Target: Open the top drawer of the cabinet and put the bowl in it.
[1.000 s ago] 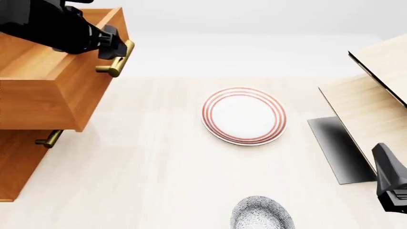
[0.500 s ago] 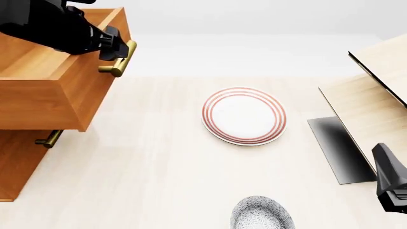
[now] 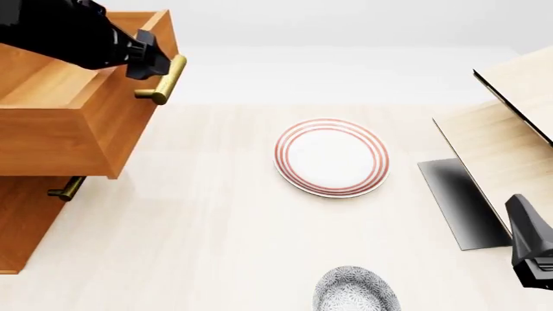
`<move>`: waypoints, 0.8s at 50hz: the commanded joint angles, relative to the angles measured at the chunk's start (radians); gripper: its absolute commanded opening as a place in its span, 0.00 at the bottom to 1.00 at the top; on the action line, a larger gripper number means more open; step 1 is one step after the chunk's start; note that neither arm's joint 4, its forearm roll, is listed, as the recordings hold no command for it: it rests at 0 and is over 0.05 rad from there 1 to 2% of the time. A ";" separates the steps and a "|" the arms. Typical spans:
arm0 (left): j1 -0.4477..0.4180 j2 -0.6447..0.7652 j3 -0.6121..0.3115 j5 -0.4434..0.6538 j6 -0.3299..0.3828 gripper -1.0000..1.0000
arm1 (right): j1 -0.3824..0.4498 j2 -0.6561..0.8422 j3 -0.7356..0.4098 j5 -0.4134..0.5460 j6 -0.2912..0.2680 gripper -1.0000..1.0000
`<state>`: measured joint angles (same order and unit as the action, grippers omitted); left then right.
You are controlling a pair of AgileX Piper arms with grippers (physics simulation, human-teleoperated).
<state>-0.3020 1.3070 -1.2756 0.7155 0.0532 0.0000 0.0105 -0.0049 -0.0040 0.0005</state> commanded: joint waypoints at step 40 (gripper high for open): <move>-0.004 -0.150 -0.029 0.098 0.081 1.00 | 0.000 -0.002 0.001 0.001 -0.001 1.00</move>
<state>-0.3009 1.1860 -1.3028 0.7965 0.1212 0.0000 0.0105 -0.0049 -0.0040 0.0005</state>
